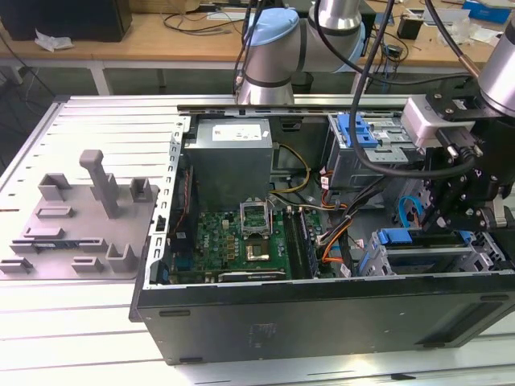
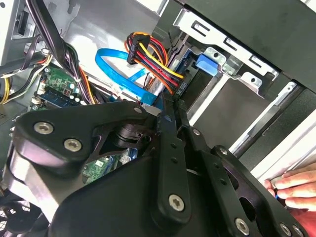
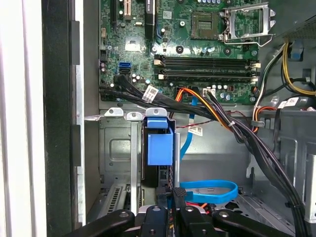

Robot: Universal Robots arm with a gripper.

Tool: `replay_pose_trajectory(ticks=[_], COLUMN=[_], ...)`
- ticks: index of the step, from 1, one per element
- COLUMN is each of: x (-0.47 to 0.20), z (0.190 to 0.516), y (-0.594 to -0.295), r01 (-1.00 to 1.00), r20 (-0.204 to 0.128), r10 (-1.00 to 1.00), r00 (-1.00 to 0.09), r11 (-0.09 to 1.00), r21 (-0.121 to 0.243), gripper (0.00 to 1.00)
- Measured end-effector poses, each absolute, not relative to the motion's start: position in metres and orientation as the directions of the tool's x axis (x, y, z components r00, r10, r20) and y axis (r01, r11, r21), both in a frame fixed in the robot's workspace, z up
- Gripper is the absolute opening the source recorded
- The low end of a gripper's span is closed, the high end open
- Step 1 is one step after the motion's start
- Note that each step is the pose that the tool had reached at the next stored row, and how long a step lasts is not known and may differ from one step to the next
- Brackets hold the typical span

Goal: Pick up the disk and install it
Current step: 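Insert the second disk wire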

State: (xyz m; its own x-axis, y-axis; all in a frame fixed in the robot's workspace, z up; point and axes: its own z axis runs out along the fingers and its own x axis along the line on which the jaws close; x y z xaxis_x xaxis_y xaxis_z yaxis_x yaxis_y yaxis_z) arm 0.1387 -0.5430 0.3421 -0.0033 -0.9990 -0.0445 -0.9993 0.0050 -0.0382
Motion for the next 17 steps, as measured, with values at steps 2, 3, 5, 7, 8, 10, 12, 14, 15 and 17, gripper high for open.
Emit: replay_pose_trajectory(ticks=[2, 3, 5, 7, 8, 10, 12, 14, 15, 17], x=[0.1387, 0.1387, 0.1387, 0.1387, 0.1387, 0.1387, 0.1387, 0.1387, 0.1387, 0.1386], z=[0.3415, 0.3413, 0.3408, 0.3402, 0.3400, 0.3396, 0.3395, 0.3395, 0.3395, 0.3394], y=[-0.5430, -0.5430, -0.5431, -0.5431, -0.5431, -0.5431, -0.5431, -0.5431, -0.5431, -0.5431], r01=[-0.999, -0.999, -0.999, -0.999, -0.999, -0.999, -0.999, -0.999, -0.999, -0.999], r20=[-0.044, -0.045, -0.045, -0.045, -0.045, -0.045, -0.045, -0.045, -0.045, -0.045], r10=[-0.999, -0.999, -0.999, -0.999, -0.999, -0.999, -0.999, -0.999, -0.999, -0.999], r00=[-0.003, -0.003, -0.003, -0.003, -0.003, -0.003, -0.003, -0.003, -0.003, -0.003], r11=[0.005, 0.005, 0.005, 0.005, 0.005, 0.005, 0.005, 0.005, 0.005, 0.005], r21=[-0.038, -0.038, -0.038, -0.038, -0.038, -0.038, -0.038, -0.038, -0.038, -0.038], gripper=[0.16, 0.16, 0.16, 0.16, 0.16, 0.16, 0.16, 0.16, 0.16, 0.16])
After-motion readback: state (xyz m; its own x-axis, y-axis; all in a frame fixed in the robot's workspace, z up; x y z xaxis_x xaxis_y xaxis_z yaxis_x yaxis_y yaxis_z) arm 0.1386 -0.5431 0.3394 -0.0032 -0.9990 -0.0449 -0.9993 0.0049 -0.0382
